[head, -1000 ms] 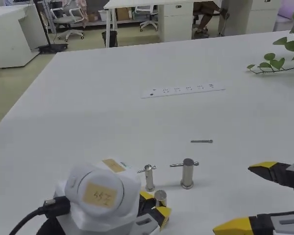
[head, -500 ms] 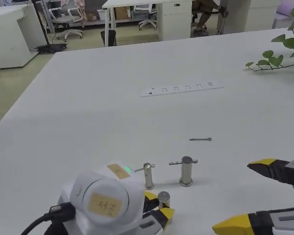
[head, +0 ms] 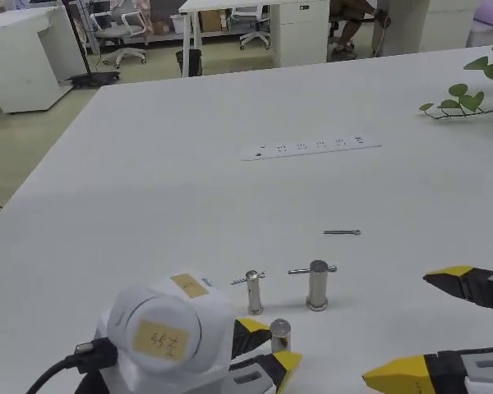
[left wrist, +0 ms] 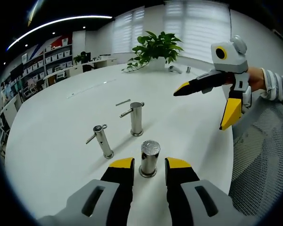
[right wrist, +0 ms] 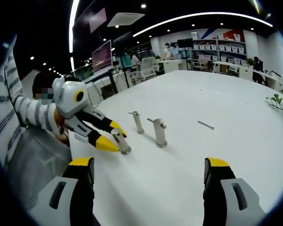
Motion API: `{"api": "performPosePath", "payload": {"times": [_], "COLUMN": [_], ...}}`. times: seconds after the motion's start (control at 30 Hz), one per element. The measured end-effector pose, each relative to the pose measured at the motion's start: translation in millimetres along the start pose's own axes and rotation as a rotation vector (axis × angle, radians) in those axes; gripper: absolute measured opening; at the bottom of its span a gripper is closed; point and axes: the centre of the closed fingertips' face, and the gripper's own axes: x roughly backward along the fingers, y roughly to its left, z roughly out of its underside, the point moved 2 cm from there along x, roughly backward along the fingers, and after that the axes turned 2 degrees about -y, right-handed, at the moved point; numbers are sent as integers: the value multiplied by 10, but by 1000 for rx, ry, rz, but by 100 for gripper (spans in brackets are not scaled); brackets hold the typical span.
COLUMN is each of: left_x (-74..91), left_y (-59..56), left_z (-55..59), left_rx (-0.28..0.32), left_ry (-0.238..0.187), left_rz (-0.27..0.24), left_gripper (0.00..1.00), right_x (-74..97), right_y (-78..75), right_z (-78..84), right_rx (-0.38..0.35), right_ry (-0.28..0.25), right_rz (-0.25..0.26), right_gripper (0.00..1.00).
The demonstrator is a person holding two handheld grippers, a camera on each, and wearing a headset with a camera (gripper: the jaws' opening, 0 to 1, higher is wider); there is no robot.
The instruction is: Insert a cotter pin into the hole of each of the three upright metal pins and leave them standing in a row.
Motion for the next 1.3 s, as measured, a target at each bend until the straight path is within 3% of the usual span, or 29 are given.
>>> {"api": "performPosePath", "payload": {"times": [0.17,0.23,0.27,0.33,0.37,0.53,0.57,0.6,0.83,1.03,1.13,1.3], "left_x": [110,164,195,237,262,332,339,342,369,465,518,571], "left_y": [15,13,-20,-44,-72,-105,-117,-130,-132,-82,-51,-21], "left_z": [68,95,113,123,103,102,108,120,185,88,11,19], "left_rx": [-5,20,62,70,62,76,100,122,133,140,192,177], "left_ry": [10,-4,-10,-22,-46,-53,-53,-53,-46,-93,-139,-131], "left_rz": [17,23,43,62,79,100,110,120,128,96,91,77], "left_gripper": [46,56,60,69,71,73,74,77,99,99,99,99], "right_x": [14,17,20,25,29,48,56,60,105,135,139,135], "right_y": [16,15,12,7,5,-10,-16,-18,-73,-126,-165,-233], "right_z": [49,69,78,84,88,110,115,115,135,135,113,76], "right_rx": [18,22,22,23,22,34,42,45,69,119,137,188], "right_ry": [33,43,48,52,56,78,86,89,129,178,200,260], "right_rz": [-10,-12,-13,-13,-14,-14,-13,-14,-19,-32,-38,-66], "right_gripper": [98,98,98,98,98,98,98,98,98,98,97,97]}}
